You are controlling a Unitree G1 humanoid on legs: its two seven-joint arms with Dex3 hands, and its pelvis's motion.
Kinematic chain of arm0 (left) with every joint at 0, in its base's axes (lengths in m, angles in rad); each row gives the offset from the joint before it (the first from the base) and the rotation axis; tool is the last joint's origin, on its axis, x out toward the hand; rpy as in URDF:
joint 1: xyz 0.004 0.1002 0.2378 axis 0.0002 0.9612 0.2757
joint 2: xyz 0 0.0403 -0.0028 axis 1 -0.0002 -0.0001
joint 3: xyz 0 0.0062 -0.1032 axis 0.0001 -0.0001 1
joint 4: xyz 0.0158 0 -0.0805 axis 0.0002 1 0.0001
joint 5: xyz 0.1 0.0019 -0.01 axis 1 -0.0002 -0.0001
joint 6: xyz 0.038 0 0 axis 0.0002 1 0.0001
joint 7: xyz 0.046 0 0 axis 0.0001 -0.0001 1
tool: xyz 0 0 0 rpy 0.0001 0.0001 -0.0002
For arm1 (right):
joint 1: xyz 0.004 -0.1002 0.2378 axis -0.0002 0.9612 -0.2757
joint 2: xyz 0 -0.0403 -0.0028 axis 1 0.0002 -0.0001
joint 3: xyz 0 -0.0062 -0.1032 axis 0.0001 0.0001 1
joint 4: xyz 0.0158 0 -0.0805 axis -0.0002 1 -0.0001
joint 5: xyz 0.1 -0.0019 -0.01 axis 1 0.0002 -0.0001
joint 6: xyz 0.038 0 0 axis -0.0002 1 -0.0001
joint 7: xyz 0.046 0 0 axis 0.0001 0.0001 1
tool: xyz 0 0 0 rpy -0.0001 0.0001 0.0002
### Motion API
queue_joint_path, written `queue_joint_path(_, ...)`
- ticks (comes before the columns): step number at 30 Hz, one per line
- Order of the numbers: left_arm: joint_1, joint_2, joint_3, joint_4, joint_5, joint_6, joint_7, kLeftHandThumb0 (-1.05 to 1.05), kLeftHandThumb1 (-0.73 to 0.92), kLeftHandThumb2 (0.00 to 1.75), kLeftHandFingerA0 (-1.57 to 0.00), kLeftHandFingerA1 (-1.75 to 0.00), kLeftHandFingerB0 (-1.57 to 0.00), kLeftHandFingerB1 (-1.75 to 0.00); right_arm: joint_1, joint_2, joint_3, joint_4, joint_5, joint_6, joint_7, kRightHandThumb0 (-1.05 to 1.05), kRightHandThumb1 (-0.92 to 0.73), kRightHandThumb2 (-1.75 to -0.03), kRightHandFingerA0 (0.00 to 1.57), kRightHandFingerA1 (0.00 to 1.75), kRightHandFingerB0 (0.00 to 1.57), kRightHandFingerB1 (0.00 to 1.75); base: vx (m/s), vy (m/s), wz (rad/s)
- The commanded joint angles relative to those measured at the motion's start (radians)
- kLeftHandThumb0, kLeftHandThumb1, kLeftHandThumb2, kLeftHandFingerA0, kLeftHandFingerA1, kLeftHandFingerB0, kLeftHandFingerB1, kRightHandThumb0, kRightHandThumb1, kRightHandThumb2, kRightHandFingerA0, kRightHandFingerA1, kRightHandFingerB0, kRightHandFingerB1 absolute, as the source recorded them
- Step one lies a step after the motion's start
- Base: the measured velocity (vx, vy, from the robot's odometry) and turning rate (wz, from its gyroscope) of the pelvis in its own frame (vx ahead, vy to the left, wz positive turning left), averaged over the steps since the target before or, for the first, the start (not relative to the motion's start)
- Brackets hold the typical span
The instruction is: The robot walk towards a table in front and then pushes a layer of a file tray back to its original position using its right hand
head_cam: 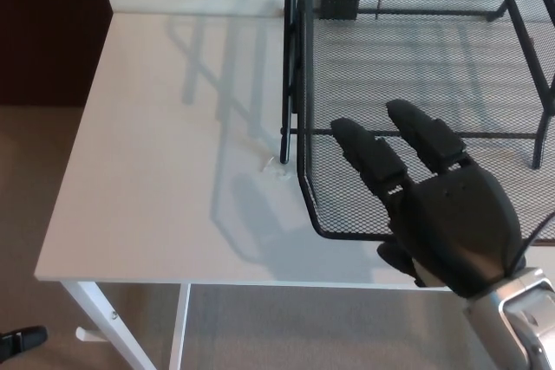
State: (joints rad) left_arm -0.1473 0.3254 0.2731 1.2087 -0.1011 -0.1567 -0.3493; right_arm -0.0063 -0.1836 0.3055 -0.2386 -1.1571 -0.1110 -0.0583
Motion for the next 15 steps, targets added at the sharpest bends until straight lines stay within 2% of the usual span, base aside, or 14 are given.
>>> queue_joint_path(1, -0.002, 0.015, -0.002, -0.008, -0.006, 0.025, 0.001, 0.12, 0.22, 0.94, -0.68, -0.82, -0.36, -0.66, -0.039, 0.001, 0.006, 0.050, 0.019, 0.056, 0.012, -0.25, -0.38, -0.67, 0.00, 0.10, 0.02, 0.23, 0.00, 0.000, 0.00)
queue_joint_path(12, 0.004, 0.016, -0.009, -0.010, -0.003, 0.019, 0.002, 0.13, 0.20, 0.93, -0.68, -0.82, -0.38, -0.67, -0.110, 0.001, 0.015, 0.125, 0.045, 0.114, 0.026, -0.27, -0.40, -0.68, 0.00, 0.09, 0.03, 0.25, 0.00, 0.000, 0.00)
queue_joint_path(13, 0.003, 0.015, -0.009, -0.008, -0.004, 0.022, 0.004, 0.14, 0.21, 0.94, -0.67, -0.82, -0.38, -0.67, -0.122, 0.000, 0.014, 0.137, 0.052, 0.115, 0.019, -0.24, -0.46, -0.55, 0.00, 0.11, 0.05, 0.23, 0.00, 0.000, 0.00)
queue_joint_path(15, 0.002, 0.015, -0.010, -0.007, -0.004, 0.022, 0.005, 0.13, 0.19, 0.92, -0.70, -0.83, -0.38, -0.67, -0.131, 0.001, 0.014, 0.141, 0.057, 0.126, 0.025, -0.25, -0.45, -0.55, 0.00, 0.10, 0.04, 0.23, 0.00, 0.000, 0.00)
